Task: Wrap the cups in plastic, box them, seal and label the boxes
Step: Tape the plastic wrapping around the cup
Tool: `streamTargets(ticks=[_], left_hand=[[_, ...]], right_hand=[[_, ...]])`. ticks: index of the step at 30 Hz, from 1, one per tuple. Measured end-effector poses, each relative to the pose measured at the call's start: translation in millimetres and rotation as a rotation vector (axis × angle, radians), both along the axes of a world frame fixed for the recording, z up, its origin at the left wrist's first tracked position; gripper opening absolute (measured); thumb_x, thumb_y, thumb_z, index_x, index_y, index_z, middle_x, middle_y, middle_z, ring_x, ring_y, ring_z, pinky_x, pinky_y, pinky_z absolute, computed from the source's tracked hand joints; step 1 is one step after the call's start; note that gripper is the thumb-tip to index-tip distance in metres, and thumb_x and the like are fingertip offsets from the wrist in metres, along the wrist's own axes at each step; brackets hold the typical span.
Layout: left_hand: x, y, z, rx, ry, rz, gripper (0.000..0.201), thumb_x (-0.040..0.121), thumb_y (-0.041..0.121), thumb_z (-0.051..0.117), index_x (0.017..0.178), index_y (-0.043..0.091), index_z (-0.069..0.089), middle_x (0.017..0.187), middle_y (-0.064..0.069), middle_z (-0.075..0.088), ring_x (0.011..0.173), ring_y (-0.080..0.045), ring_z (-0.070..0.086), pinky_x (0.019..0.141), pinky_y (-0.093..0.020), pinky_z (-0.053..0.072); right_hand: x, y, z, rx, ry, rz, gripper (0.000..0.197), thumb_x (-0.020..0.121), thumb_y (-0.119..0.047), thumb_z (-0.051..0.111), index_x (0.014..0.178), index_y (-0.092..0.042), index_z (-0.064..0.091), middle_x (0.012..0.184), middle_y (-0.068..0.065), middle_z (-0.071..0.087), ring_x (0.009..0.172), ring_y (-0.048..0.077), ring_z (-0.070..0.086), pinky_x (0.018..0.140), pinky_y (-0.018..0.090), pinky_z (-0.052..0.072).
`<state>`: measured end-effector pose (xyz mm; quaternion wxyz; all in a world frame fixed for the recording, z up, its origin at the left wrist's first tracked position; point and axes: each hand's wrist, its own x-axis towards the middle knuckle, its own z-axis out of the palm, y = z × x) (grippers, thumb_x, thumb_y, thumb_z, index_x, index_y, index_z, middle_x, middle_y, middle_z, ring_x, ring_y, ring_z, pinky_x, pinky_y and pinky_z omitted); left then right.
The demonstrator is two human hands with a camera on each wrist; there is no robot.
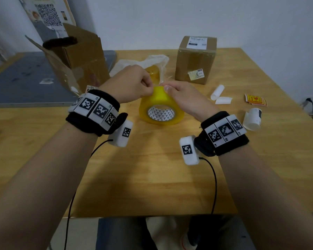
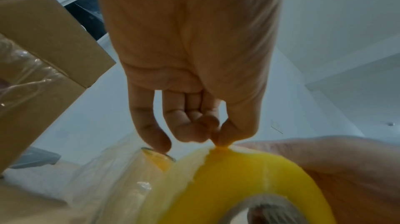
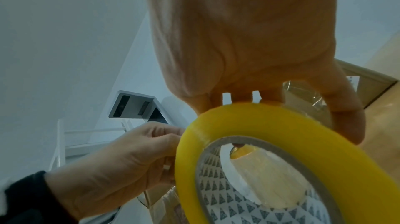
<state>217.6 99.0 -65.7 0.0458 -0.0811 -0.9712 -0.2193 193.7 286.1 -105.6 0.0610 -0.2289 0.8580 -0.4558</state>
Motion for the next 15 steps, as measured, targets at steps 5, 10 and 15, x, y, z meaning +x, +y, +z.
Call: streamTargets(ticks=[5, 10, 15], left_hand=[[1.6, 3.7, -10.0, -0.027, 0.014, -0.010, 0.016, 0.088, 0.017, 0.067, 0.074, 0.021, 0.059, 0.068, 0.007, 0.055, 0.060, -0.005, 0.048, 0.054, -0.023, 0.033], [6.3, -12.1, -24.1, 0.158, 0.080, -0.046, 0.003, 0.093, 0.015, 0.065, 0.094, 0.017, 0.063, 0.093, 0.002, 0.064, 0.079, -0.006, 0.060, 0.068, -0.019, 0.046], [10.1, -11.0, -49.9, 0.363, 0.080, -0.092, 0.010, 0.096, 0.012, 0.051, 0.100, 0.021, 0.054, 0.113, 0.002, 0.059, 0.079, -0.014, 0.059, 0.073, -0.030, 0.044]], right_hand=[[3.7, 1.0, 0.9, -0.043, -0.030, -0.008, 0.032, 0.109, -0.023, 0.046, 0.130, -0.019, 0.070, 0.118, -0.007, 0.067, 0.116, 0.011, 0.059, 0.105, 0.035, 0.045], [1.9, 3.9, -1.9, -0.068, -0.043, -0.025, 0.034, 0.110, -0.026, 0.046, 0.133, -0.016, 0.069, 0.131, -0.002, 0.068, 0.123, 0.013, 0.059, 0.111, 0.038, 0.044], [0.8, 4.7, -5.8, -0.101, -0.063, -0.057, 0.032, 0.109, -0.028, 0.047, 0.125, -0.019, 0.073, 0.126, 0.002, 0.071, 0.119, 0.018, 0.063, 0.109, 0.043, 0.046]])
